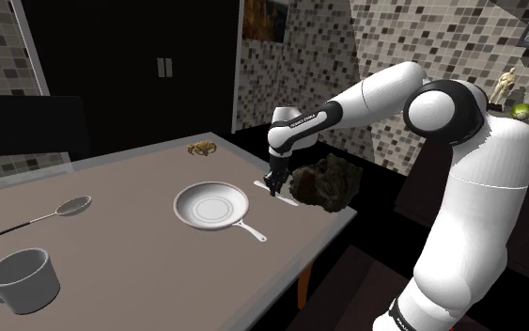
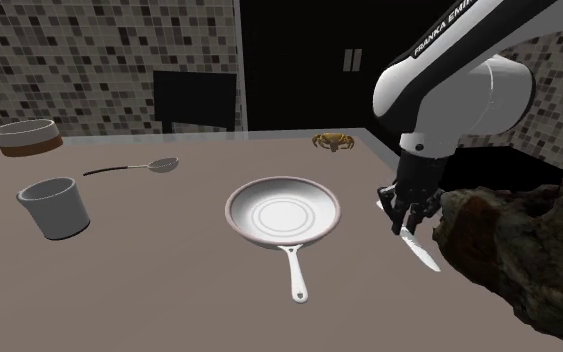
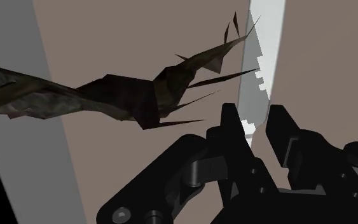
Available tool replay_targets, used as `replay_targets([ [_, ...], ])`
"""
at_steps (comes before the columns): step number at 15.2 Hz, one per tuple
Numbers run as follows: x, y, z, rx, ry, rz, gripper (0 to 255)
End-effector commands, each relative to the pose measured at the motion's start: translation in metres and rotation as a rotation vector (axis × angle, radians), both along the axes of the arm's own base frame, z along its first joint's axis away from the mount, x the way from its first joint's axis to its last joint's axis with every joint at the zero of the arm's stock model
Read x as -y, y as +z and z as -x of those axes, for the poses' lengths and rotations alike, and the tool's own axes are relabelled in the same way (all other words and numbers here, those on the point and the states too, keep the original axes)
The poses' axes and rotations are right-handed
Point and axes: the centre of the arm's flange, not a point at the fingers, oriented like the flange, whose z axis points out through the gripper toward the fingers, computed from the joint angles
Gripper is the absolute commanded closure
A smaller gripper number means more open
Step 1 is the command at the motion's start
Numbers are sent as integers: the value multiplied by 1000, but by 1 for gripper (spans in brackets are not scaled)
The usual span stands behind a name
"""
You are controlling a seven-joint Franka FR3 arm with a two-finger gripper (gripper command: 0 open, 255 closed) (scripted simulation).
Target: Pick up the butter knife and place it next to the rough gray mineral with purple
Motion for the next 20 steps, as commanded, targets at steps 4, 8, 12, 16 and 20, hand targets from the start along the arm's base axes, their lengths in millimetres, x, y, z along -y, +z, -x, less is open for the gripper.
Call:
replay_targets([
  [4,0,-3,0,0,0,0,255],
  [8,0,-3,0,0,0,0,0],
  [12,0,-3,0,0,0,0,0],
  [16,3,46,-4,0,0,0,0],
  [20,3,46,-4,0,0,0,0],
])
